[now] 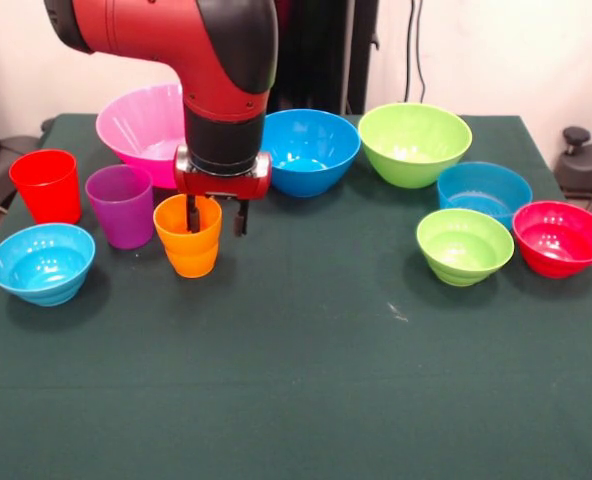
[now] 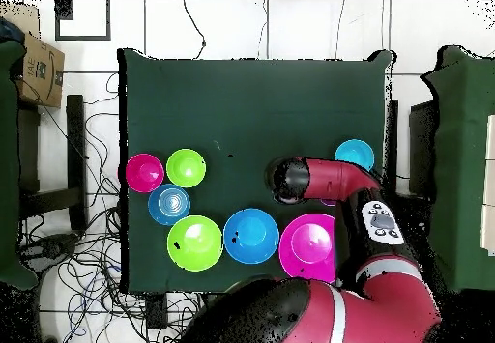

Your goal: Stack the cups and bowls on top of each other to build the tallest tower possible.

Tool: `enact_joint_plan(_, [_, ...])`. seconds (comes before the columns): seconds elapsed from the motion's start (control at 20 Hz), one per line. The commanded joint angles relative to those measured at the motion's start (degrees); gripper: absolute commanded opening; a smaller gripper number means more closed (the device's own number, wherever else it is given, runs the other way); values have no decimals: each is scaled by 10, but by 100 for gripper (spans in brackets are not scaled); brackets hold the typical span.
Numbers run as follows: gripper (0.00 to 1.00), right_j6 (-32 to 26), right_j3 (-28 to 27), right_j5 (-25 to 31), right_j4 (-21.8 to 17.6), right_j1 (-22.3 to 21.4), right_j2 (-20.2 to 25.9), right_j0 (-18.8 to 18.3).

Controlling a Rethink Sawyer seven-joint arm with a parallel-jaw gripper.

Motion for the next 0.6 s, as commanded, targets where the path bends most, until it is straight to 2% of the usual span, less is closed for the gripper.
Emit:
enact_joint_plan(0.05, [100, 72, -14, -56, 10, 15, 25, -3])
enact_joint_plan(0.6, [100, 69, -17, -59, 12, 17, 24, -3])
